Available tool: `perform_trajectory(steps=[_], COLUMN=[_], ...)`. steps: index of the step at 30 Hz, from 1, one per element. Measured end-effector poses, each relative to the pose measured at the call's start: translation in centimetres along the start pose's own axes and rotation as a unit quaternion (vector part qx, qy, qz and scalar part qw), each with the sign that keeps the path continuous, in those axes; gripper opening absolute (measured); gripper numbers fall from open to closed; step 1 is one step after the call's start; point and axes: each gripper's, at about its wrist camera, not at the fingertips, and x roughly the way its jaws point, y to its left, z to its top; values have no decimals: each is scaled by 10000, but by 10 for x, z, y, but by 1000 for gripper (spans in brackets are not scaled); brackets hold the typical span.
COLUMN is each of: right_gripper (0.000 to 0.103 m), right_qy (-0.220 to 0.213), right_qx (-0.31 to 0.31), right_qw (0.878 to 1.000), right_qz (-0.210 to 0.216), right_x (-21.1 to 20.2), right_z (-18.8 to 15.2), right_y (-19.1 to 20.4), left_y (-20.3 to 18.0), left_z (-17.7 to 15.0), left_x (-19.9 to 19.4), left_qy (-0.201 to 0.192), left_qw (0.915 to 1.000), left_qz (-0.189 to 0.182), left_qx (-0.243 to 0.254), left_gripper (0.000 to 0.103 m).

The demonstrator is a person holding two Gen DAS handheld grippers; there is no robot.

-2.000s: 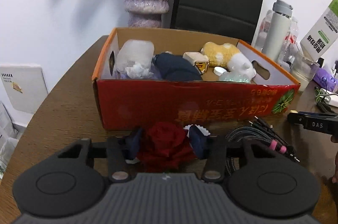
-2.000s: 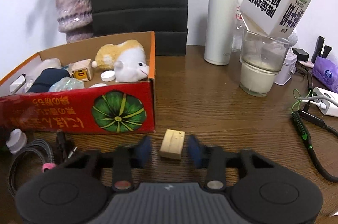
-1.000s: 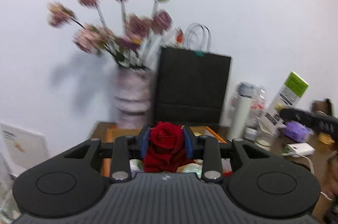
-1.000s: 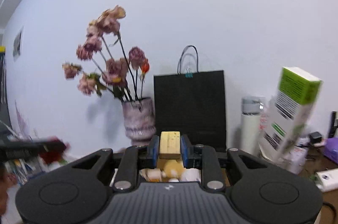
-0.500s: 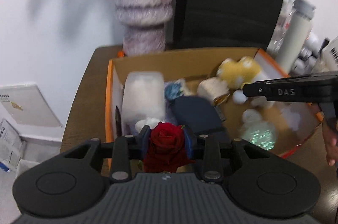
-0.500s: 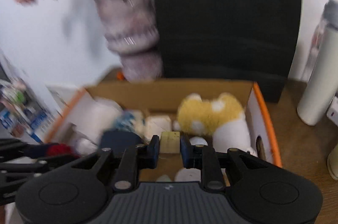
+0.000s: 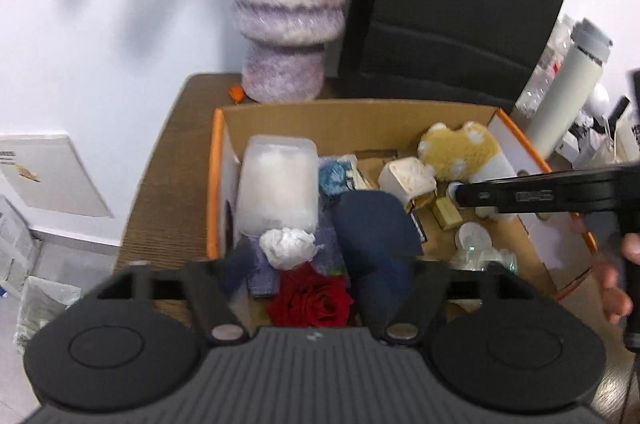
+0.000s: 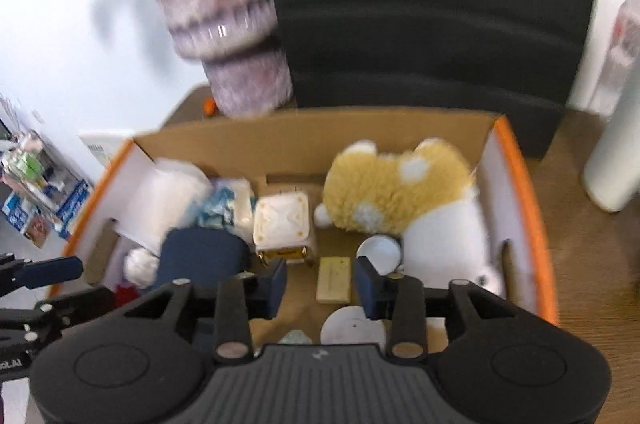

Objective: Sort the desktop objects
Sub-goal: 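Carry the soap bar and rose into the cardboard box and open both grippers, then move both grippers back toward the white cap and cable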

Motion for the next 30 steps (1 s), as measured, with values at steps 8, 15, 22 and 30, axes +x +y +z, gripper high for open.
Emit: perform_trajectory(steps=[8, 15, 22, 30], right_gripper=[78, 88, 90, 90], right_qy=[-481, -1141, -1487, -1021], right_qx=[-311, -439, -230, 289], right_qw=[9976, 9886, 9880, 9943], right_qz=[-400, -874, -353, 47], right_x=[-81, -131, -161, -175], right_z=[-27, -82, -164, -279], right_y=[-1, -4, 12, 14], left_y=[-17, -39, -58, -66], left_z=[-14, -69, -145, -258], left_x=[-40, -77, -117, -144], left_qy=[-12, -548, -1028, -889], left_qw=[9991, 9960, 9924, 9944], left_qz=[343, 672, 645, 459], left_qx=[-233, -212, -225, -346], left_gripper=[103, 103, 103, 103])
